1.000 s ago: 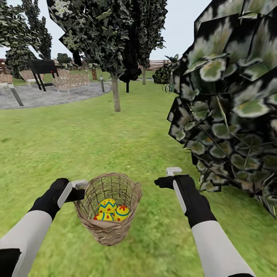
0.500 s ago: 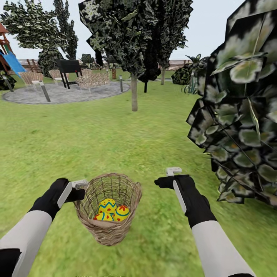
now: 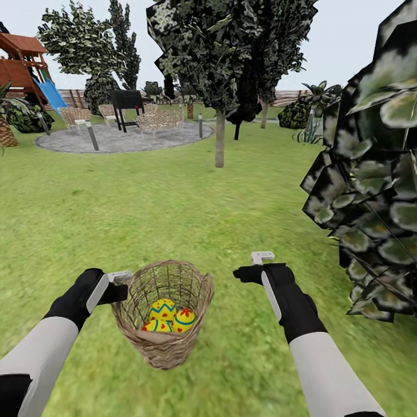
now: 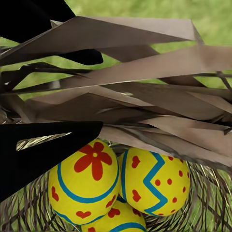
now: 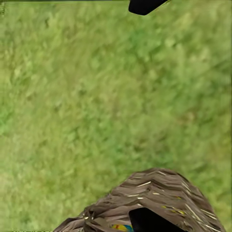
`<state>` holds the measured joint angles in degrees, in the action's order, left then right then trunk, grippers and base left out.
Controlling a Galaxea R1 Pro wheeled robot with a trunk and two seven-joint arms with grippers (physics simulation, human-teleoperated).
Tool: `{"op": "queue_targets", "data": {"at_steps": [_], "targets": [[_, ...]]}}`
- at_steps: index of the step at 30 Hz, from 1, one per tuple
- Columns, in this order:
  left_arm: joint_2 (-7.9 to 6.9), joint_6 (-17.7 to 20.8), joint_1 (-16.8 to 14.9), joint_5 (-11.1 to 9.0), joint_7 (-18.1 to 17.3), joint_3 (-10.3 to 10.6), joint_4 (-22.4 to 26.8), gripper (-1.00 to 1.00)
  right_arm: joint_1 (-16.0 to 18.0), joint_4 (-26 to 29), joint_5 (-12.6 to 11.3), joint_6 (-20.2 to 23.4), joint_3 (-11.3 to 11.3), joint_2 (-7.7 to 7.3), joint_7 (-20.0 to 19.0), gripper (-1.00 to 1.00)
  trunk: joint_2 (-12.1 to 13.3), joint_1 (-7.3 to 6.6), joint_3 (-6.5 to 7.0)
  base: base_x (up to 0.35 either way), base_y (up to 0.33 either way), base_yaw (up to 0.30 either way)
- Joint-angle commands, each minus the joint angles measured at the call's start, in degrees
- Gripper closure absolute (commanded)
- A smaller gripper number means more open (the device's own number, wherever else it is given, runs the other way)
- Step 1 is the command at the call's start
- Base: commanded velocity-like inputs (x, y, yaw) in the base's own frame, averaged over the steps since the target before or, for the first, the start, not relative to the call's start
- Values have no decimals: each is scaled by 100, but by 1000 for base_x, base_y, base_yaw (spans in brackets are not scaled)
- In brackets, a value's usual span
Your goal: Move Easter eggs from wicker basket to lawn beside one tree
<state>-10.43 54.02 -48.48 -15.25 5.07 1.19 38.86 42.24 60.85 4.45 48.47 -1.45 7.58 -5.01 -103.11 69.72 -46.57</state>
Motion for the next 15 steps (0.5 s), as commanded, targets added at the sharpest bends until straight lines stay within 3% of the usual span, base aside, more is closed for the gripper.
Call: {"op": "queue_targets", "data": {"at_steps": [1,8,15], "targets": [[-3,21,-3,-66,56,13,7,100,3,-36,51,-37,2,-1,-45,-100,-3,-1,-5,0,0,1],[-3,10,-3,-66,56,13,-20,100,10,-214,65,-83,-4,-2,-52,-100,-3,-1,-5,21,0,0],[-11,3,-3,-66,48,13,-19,100,10,-205,65,-83,-4,-2,-52,-100,-3,-1,-5,300,0,0]]}}
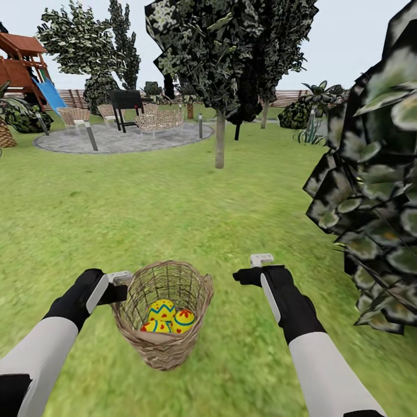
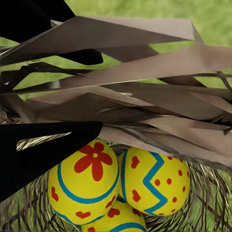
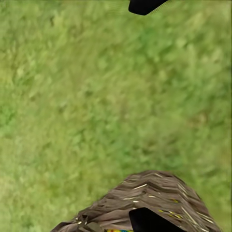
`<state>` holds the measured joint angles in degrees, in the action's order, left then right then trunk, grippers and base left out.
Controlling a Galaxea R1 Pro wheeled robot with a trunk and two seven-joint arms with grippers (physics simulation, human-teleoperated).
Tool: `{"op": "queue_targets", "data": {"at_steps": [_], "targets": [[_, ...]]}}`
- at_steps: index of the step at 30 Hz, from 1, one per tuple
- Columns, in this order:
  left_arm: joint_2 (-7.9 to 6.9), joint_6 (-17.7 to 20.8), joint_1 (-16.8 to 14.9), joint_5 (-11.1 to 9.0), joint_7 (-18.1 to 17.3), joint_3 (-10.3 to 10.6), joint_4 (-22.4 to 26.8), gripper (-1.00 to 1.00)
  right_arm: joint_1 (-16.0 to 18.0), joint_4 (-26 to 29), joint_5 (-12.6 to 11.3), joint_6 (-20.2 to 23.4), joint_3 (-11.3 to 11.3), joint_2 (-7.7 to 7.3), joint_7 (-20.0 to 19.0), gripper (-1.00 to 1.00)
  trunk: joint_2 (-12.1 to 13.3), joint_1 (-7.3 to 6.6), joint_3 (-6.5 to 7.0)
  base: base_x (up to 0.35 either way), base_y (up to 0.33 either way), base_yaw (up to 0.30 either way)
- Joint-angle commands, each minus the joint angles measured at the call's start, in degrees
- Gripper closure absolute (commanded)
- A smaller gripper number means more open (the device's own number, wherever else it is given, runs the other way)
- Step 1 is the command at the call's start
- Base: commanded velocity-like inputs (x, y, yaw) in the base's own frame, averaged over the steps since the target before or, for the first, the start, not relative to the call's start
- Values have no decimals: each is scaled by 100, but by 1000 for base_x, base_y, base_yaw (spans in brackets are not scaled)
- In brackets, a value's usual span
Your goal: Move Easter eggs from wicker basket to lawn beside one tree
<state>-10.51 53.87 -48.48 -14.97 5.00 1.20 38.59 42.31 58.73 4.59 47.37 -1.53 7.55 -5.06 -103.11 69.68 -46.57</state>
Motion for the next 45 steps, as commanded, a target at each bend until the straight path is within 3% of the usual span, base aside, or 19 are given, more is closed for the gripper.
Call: {"op": "queue_targets", "data": {"at_steps": [1,14,18,24,45], "targets": [[-3,19,-3,-94,54,12,8,100,1,7,51,25,9,5,-48,-100,-2,3,-5,325,0,0],[-4,19,-3,-94,54,12,8,100,2,-6,51,18,12,2,-47,-100,-2,3,-5,325,0,0],[-5,19,-3,-94,54,12,8,100,5,-240,36,-570,12,-16,-49,-100,-2,3,-5,326,0,0],[-108,19,-3,-110,45,20,8,100,5,-396,34,-597,12,-15,-82,-100,-2,3,-5,325,0,0],[-109,19,-3,-111,45,21,8,100,5,-599,42,-632,-5,-10,-74,-100,-2,3,-5,325,0,0]]}}
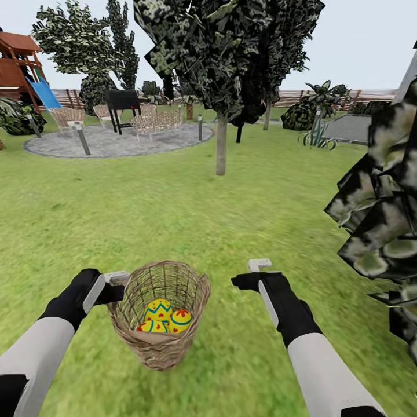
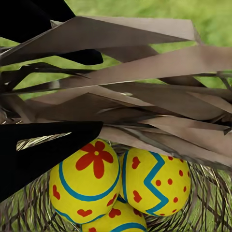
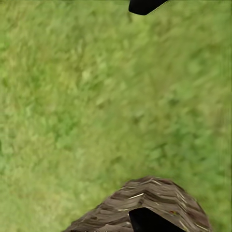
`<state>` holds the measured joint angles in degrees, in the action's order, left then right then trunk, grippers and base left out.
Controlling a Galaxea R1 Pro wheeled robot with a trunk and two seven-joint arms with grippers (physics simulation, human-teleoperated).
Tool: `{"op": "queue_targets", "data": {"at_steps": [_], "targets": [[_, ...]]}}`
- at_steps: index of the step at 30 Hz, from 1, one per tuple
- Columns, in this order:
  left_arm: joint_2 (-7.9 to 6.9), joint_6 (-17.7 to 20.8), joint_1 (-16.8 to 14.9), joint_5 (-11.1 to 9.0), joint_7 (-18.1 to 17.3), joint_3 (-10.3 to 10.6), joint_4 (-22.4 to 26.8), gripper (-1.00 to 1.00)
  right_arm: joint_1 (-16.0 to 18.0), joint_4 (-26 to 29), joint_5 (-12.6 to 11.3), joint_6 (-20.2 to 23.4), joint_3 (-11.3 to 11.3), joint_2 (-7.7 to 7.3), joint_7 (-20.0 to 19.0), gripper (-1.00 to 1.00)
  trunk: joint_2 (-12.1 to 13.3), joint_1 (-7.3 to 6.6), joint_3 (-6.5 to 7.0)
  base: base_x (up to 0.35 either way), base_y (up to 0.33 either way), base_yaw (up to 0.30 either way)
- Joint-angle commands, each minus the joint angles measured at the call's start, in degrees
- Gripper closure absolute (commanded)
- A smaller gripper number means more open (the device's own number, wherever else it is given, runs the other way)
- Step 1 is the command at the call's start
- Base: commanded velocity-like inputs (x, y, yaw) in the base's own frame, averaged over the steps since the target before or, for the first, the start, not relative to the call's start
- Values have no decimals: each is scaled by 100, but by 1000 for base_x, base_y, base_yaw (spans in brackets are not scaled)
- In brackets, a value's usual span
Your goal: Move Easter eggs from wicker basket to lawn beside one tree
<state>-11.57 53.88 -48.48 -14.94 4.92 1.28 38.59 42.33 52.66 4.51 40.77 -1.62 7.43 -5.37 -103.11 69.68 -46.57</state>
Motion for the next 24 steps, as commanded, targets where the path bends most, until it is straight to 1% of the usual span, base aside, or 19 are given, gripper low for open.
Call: {"op": "queue_targets", "data": {"at_steps": [1,9,13,24], "targets": [[-3,17,-3,-114,53,12,8,100,0,10,50,28,4,2,-43,-100,-2,3,-5,325,0,0],[-3,17,-3,-107,53,12,8,100,3,28,50,28,4,4,-51,-100,-2,3,-5,325,0,0],[-2,17,-3,-106,53,12,8,100,3,63,58,28,-4,30,-75,-100,-2,3,-5,326,0,0],[-3,17,-3,-105,53,12,11,100,1,76,49,28,4,12,-77,-100,-2,3,-5,325,0,0]]}}
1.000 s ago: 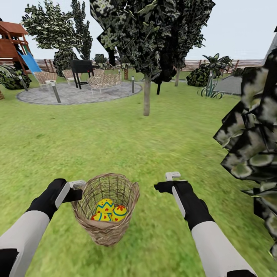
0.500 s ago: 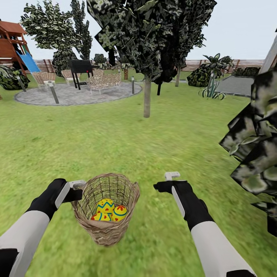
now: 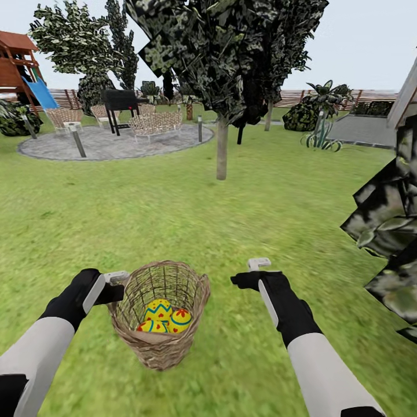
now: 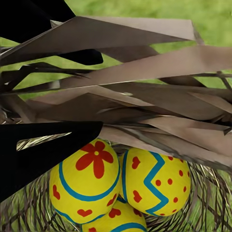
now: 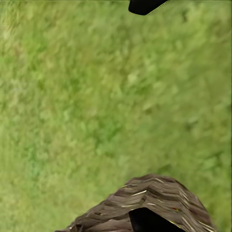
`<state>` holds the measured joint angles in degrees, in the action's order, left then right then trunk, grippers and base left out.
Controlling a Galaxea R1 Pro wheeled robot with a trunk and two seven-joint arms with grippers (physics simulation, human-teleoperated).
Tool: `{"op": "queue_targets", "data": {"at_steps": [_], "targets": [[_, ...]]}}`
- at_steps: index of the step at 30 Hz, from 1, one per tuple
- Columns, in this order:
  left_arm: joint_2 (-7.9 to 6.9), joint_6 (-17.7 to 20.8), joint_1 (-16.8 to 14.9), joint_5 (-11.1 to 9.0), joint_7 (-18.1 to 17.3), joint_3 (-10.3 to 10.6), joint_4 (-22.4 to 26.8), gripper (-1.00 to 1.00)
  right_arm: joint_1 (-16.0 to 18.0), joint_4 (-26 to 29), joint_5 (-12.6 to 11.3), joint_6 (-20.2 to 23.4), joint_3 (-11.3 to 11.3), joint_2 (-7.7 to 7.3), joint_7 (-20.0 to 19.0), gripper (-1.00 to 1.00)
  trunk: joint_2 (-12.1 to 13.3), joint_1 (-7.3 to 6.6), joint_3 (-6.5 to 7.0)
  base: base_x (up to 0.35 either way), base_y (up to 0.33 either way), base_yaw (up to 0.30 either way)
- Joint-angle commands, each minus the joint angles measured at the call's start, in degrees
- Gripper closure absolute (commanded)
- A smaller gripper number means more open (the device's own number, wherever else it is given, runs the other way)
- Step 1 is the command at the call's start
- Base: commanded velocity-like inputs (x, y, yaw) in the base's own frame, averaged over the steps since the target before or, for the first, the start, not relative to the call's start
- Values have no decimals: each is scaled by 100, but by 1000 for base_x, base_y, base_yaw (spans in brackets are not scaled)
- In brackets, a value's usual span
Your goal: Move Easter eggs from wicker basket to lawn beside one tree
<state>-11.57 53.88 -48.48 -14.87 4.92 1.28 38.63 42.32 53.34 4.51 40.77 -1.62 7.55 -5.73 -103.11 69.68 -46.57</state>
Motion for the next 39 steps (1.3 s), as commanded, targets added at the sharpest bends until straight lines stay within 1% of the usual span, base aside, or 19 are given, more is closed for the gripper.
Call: {"op": "queue_targets", "data": {"at_steps": [1,8,13,39], "targets": [[-3,17,-4,-113,53,12,6,100,4,4,50,24,8,0,-37,-100,-2,3,-5,325,0,0],[5,21,-4,-114,53,21,25,100,2,-18,50,11,22,22,-28,-100,-2,3,1,325,0,-65],[13,24,-4,-128,53,21,28,100,2,-25,50,-98,13,35,-25,-100,-2,3,1,325,0,-1],[23,26,-4,-122,53,30,31,100,3,-26,50,-102,13,36,9,-100,-2,3,1,325,0,0]]}}
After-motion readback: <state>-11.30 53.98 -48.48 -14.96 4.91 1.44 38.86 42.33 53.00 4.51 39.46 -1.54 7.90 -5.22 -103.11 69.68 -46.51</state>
